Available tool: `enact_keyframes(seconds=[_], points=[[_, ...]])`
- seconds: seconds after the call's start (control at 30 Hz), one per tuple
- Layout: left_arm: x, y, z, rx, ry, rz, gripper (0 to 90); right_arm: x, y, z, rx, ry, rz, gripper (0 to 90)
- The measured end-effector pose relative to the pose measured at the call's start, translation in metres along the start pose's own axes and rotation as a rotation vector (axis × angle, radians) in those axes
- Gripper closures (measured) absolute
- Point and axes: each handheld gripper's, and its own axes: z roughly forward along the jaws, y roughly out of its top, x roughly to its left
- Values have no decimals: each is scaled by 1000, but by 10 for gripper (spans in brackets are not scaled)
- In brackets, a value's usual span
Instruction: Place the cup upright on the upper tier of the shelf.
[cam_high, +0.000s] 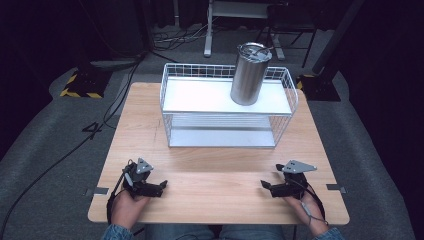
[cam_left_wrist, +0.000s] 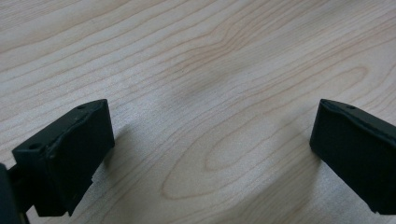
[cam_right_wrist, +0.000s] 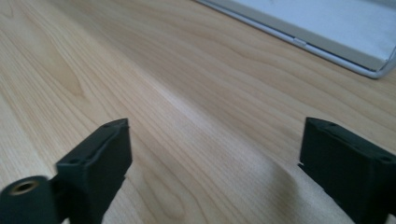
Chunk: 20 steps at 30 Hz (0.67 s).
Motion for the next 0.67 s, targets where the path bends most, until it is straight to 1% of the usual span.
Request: enact_keyframes(seconds=[0.03,0.1,0.13,0.17,0.3,0.67], points=[[0,0,0,1,0,1,1,1,0,1,17,-4,-10,146],[0,0,0,1,0,1,2,1,0,1,25,-8,-11,157],[0,0,0,1,0,1,1,1,0,2,48,-12,-15,158],[0,0,0,0,0,0,2,1,-1,4,82,-17,-15,147],[0,0,0,1,-1,1,2,1,0,4,87,-19,-14,133],[0,1,0,4,-5,0,2,1,0,4,88,-19,-14,128]])
